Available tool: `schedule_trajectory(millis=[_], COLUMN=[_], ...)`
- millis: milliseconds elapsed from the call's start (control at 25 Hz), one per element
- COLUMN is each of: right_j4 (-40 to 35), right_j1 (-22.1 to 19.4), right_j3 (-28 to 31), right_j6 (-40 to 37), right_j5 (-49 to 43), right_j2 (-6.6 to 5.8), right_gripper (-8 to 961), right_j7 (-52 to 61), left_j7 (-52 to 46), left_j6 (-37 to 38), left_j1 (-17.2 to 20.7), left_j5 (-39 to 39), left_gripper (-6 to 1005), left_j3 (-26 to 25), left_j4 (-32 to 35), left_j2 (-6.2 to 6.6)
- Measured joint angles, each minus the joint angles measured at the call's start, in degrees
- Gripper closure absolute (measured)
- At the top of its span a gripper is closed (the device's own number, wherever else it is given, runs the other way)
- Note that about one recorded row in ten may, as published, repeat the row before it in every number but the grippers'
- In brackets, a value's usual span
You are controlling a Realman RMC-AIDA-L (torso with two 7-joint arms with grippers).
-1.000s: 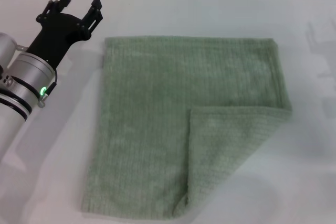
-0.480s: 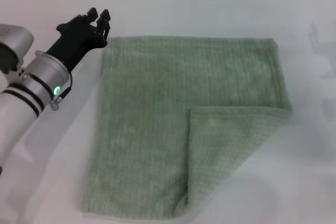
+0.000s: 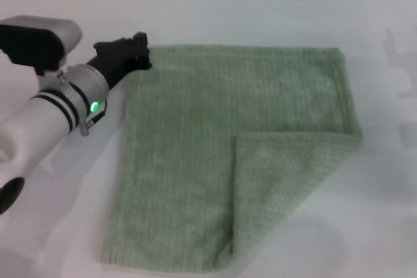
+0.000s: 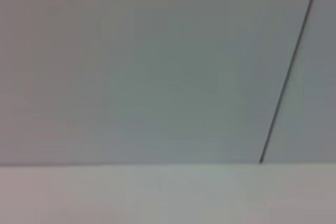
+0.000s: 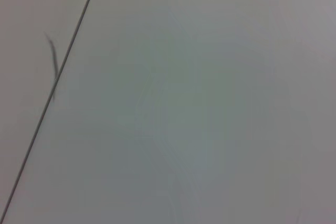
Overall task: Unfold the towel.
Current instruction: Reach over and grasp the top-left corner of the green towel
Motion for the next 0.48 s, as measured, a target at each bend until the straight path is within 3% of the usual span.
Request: schedule_trajectory(millis=[120,480], right_j4=[0.17,0.28], right_j1=[0.11,0.17], right_j3=[0.00,-0.01], right_j6=[0.03,0.15], right_j5=[0.00,-0.13], right_j2=[-0.06,-0.09], right_gripper=[369,369], right_j7=[-0.01,-0.05], left_j7=[0.39,0.50], left_j6=[-2.78,-6.35], left_j1=[-1.28,-3.70], left_j5=[0.00,0.00], left_gripper=[1001,1001], left_j3=[0.92,2.56], left_j4=[0.37,2.23], left_j2=[-0.07,-0.31])
